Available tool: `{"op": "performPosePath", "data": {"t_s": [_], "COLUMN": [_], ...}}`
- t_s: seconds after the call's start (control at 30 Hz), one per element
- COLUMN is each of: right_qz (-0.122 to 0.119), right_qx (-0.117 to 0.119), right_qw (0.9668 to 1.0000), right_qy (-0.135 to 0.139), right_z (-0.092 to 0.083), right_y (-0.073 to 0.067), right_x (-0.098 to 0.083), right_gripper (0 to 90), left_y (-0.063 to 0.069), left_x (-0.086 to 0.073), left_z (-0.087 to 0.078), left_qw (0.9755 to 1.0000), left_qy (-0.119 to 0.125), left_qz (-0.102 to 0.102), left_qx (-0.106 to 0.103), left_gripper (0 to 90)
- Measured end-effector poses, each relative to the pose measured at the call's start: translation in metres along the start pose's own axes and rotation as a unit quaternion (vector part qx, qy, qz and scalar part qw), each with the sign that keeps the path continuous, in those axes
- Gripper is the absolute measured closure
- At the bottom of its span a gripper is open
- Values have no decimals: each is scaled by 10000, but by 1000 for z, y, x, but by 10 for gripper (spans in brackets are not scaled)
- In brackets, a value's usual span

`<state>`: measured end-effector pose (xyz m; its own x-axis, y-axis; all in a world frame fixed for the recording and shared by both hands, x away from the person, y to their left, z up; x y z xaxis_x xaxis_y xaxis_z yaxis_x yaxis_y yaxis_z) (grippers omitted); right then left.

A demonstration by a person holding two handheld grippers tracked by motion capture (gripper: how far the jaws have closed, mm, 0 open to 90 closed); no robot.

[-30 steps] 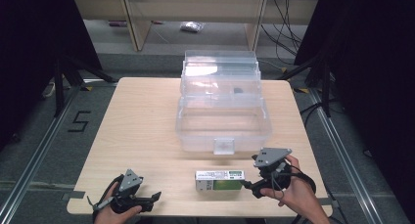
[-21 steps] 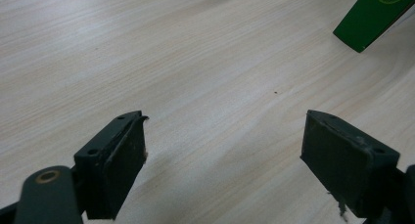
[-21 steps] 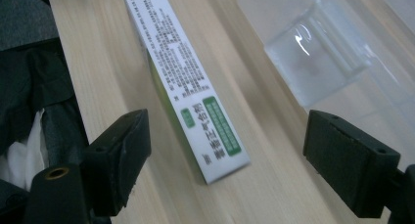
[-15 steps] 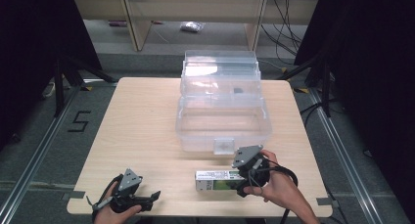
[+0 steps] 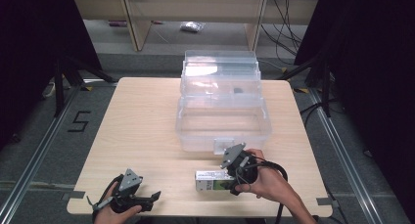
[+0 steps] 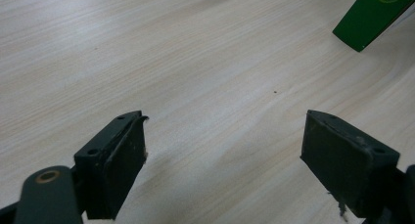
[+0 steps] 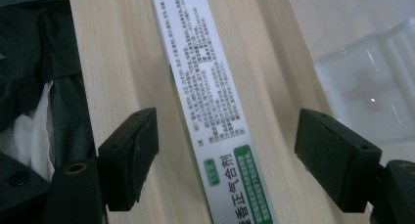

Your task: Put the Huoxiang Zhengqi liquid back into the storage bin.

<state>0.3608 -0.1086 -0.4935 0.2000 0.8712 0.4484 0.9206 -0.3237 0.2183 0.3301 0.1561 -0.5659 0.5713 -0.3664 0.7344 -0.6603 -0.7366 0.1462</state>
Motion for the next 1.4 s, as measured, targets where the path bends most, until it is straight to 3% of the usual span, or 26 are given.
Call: {"op": "performPosePath", "data": {"t_s": [0.07,0.1,0.17,0.2,0.23,0.27,0.4,0.47,0.5,0.63,0.77,0.87,0.93,1.03,1.13,1.17,1.2,1.27,1.3,1.33,1.4], "right_qz": [-77,7,-161,-41,-215,-131,-336,-259,-395,-288,-470,-267,-500,-587,-493,-410,-541,-513,-661,-515,-734], "right_qx": [75,107,171,171,211,208,285,281,344,329,371,259,328,378,413,372,409,403,469,437,438], "right_qw": [9999,9998,9996,9996,9993,9993,9984,9985,9979,9978,9970,9965,9958,9951,9951,9945,9939,9939,9927,9929,9911], "right_qy": [-62,-145,-152,-243,-222,-273,-343,-397,-391,-508,-500,-745,-699,-701,-754,-890,-866,-894,-891,-977,-1018], "right_z": [3,3,6,6,8,8,13,13,15,18,21,21,23,24,26,26,27,27,30,29,30], "right_y": [-1,-2,-2,-4,-3,-5,-6,-8,-7,-8,-6,-8,-6,-7,-8,-8,-8,-9,-9,-11,-8], "right_x": [1,1,2,1,2,1,1,1,2,1,2,-2,-1,-1,-1,-3,-3,-3,-2,-3,-3], "right_gripper": [280,290,300,305,313,322,373,386,406,441,465,486,500,514,525,531,537,545,546,547,556], "left_y": [1,1,0,1,1,1,2,2,1,1,1,1,1,1,1,1,1,1,0,1,0], "left_x": [0,0,0,1,0,0,0,0,1,0,1,1,1,1,1,1,1,1,1,1,1], "left_z": [0,0,-1,0,0,0,1,1,1,0,0,0,0,0,0,0,0,0,0,-1,0], "left_qw": [10000,10000,10000,10000,10000,10000,10000,10000,10000,10000,10000,10000,10000,10000,10000,10000,10000,10000,10000,10000,10000], "left_qy": [24,-8,-23,34,29,-27,14,19,40,0,16,38,34,54,16,14,26,33,41,23,27], "left_qz": [-15,-27,-15,-24,-14,-1,-25,-30,-38,-16,-8,-40,-14,-16,-15,-6,-2,-4,-12,-9,-30], "left_qx": [-7,-3,6,9,-9,-23,2,19,31,8,19,46,29,43,14,10,1,20,29,15,36], "left_gripper": [161,161,161,161,161,161,160,161,160,160,161,160,161,161,161,160,160,161,161,161,161]}}
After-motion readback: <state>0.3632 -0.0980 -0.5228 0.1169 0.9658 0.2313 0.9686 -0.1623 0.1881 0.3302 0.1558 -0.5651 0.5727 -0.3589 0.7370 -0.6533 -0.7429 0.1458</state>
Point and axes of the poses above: each handheld gripper's, and its own axes: z roughly forward along the jaws, x roughly out of its top, y roughly to its right, the point moved 9 cm from there along z, roughly forward along the jaws, and after that the axes turned 7 degrees about -x, right-handed, at the moved point
